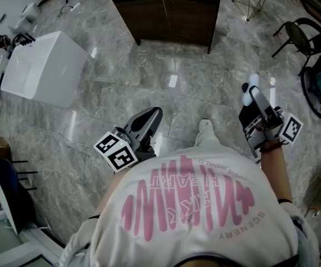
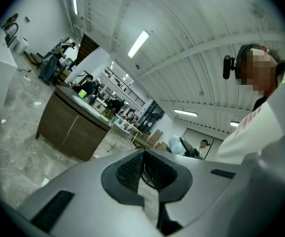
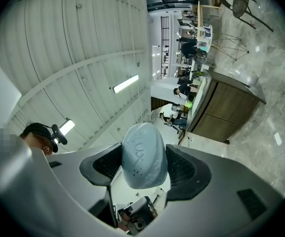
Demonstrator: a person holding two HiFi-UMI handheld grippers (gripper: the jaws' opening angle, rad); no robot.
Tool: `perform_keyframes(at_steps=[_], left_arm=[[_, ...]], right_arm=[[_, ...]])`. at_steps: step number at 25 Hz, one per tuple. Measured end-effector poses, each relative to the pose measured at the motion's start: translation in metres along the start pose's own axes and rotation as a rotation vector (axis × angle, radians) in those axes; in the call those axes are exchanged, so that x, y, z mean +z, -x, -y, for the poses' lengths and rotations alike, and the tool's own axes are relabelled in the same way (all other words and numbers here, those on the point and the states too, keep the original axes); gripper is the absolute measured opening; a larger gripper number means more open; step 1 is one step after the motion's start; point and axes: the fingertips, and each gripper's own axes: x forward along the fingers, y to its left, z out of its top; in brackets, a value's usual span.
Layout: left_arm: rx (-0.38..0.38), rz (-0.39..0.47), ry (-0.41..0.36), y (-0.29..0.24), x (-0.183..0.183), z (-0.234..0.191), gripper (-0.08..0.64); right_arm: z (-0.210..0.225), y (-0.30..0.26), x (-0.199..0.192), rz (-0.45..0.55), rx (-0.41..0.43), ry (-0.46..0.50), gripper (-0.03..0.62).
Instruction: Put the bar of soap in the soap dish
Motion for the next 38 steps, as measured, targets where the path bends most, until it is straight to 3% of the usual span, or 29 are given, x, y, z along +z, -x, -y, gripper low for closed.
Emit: perform_keyframes(at_steps=[4, 14, 26, 38], left_arm=[[-0.002, -0.063, 0.012, -0.028, -0.005, -0.011, 0.008], [0.005, -0.064, 0.005, -0.115, 0.028, -0.028, 0.008], [0.048, -0.09, 0.0, -0.191, 0.033, -0.052, 0.008], [0.089, -0.04, -0.033, -0.218, 0.055, -0.065, 0.008]], right_arm=[[0.02, -0.008, 0.02, -0.002, -0.005, -0.009, 0.278], [0.055, -0.023, 0.098, 0.007, -0.013, 0.008, 0.278], [0.111, -0.046, 0.166, -0.019, 0.003, -0.018, 0.278], [0.131, -0.058, 0.197, -0.05, 0.014, -0.012, 0.278]])
